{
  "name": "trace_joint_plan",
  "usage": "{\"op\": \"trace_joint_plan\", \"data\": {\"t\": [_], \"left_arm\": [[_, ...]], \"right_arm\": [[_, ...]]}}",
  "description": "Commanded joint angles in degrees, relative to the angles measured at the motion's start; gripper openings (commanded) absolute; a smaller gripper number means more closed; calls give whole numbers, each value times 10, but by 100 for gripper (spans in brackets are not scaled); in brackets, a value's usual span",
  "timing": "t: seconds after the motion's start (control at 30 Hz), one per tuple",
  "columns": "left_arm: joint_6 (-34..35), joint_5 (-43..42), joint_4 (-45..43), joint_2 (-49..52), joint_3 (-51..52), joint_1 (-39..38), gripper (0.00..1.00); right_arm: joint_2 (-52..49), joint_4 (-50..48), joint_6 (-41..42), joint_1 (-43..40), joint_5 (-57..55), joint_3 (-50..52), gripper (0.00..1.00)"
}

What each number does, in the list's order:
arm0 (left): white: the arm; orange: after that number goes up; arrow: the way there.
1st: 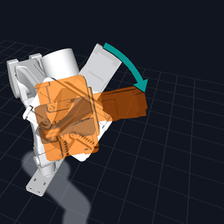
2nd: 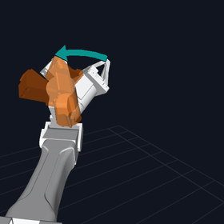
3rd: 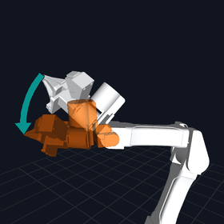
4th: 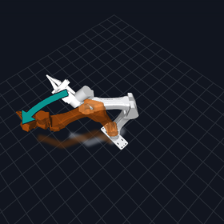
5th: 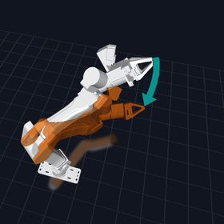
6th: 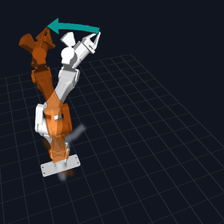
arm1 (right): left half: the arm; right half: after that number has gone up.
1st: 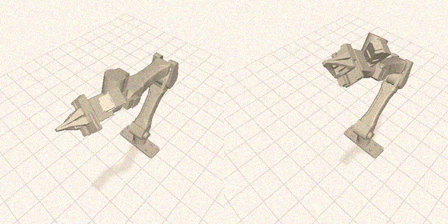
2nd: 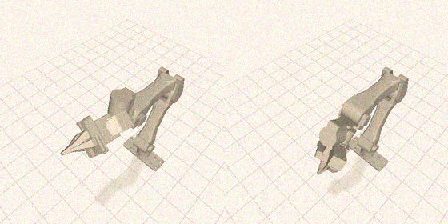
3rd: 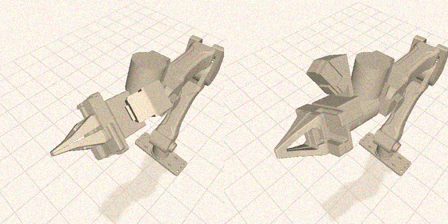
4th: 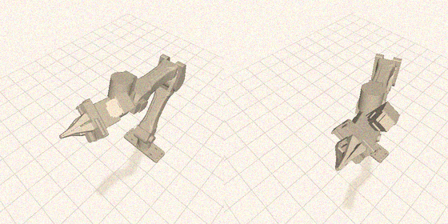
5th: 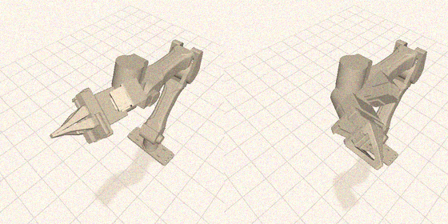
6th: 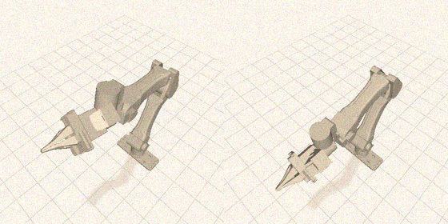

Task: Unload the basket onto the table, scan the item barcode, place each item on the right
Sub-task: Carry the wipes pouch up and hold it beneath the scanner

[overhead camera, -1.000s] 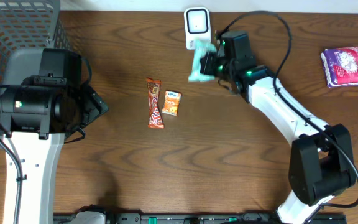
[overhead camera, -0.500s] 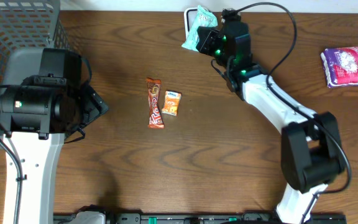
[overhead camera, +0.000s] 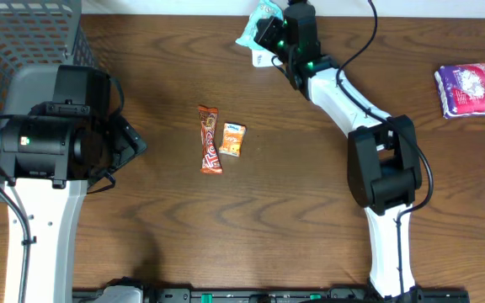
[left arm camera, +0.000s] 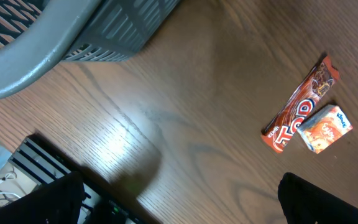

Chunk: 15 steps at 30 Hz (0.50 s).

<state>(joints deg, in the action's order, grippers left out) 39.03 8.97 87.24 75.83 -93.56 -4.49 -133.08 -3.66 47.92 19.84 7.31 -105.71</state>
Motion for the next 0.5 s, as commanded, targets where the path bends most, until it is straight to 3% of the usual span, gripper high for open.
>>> {"op": "trace_joint_plan", "data": {"t": [0.0,0.47], "left_arm": [[5,7,3,-6,0,3,99],[5,7,3,-6,0,3,99]], "right_arm": [[-3,8,-35,-10,-8,-33,1],[33,124,-90,-81,1,-43,1]]}}
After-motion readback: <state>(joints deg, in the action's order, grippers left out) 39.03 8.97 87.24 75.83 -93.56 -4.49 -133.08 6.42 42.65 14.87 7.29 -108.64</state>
